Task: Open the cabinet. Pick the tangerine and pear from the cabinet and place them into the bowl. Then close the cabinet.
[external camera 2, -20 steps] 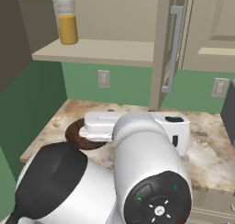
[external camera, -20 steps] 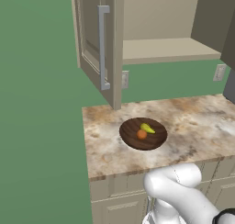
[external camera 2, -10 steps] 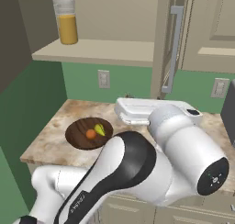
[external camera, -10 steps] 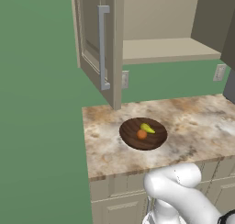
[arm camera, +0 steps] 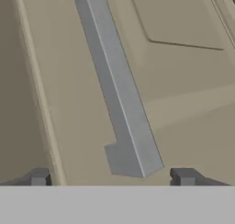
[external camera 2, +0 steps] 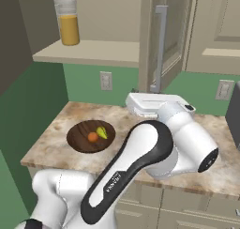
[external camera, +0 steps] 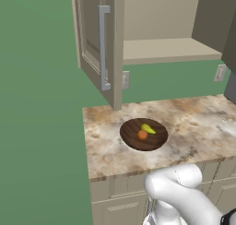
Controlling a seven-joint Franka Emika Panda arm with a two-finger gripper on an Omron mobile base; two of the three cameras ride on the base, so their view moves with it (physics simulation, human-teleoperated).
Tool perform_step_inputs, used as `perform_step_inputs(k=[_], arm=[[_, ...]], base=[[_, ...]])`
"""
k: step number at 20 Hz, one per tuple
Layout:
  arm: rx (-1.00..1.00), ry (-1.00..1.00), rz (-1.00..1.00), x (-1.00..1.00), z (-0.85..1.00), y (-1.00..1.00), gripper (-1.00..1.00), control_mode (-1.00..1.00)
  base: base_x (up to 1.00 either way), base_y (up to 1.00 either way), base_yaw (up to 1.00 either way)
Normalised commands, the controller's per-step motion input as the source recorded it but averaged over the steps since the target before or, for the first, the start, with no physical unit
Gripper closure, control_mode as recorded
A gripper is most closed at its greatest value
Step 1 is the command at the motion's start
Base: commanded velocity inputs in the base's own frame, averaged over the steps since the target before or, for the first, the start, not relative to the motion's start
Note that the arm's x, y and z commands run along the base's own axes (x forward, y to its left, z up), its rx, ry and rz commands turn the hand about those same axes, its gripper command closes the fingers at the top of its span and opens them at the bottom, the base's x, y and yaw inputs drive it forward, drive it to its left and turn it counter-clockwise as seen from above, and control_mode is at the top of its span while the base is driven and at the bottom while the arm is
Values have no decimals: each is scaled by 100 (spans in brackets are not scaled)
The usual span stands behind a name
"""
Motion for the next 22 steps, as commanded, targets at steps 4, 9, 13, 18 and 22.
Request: perform_step_inputs(k=[4, 9, 13, 18, 22], arm=[[0, -19, -9, 100, -5, 100, -100, -100], [-3, -14, -23, 100, 0, 100, -100, -100], [0, -2, -27, 100, 0, 100, -100, -100], [0, 1, -26, 100, 0, 83, -100, -100], [0, 30, -16, 100, -4, 40, -100, -100]], base=[[0, 0, 0], [0, 0, 0], [0, 0, 0], [0, 0, 0], [0, 0, 0]])
